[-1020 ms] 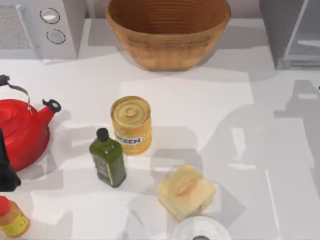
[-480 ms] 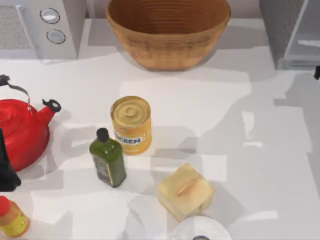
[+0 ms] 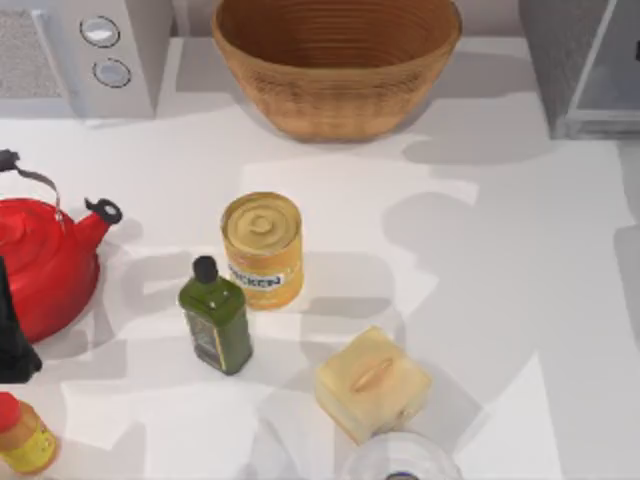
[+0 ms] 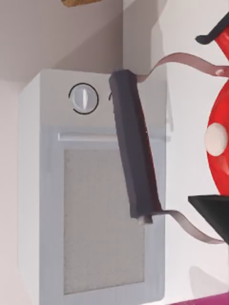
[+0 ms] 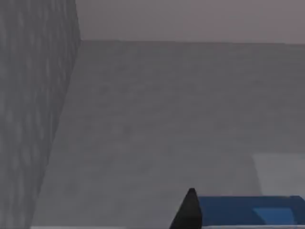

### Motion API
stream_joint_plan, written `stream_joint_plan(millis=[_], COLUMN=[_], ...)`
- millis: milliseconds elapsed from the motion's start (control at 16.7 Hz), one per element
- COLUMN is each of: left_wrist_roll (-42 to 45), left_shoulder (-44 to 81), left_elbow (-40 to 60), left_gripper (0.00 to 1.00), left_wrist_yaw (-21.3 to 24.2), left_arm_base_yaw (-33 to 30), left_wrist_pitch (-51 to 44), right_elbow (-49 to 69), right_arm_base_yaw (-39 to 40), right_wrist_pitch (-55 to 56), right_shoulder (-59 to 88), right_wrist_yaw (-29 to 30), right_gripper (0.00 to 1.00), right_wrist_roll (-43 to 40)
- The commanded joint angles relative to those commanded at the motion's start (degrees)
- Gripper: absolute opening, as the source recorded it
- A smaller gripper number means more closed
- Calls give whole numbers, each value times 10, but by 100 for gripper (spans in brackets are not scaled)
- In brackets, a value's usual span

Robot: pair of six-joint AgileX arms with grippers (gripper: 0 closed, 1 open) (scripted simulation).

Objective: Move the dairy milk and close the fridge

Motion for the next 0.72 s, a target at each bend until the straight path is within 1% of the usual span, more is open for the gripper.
stream_joint_plan(millis=[180, 300, 420, 720], left_wrist_roll=[0, 0, 0, 0], left_shoulder=[0, 0, 0, 0], left_elbow=[0, 0, 0, 0], left_gripper=[100, 100, 100, 100], left_wrist_yaw=[0, 0, 0, 0], left_arm_base_yaw=[0, 0, 0, 0], left_wrist_pitch=[0, 0, 0, 0], right_elbow=[115, 161, 184, 184], right_arm_base_yaw=[-21, -31, -36, -34], right_wrist_pitch=[-115, -162, -184, -185], right_shoulder=[55, 79, 90, 89], right_wrist_yaw=[-18, -26, -30, -30], right_gripper=[0, 0, 0, 0], right_wrist_roll=[-9, -13, -15, -14])
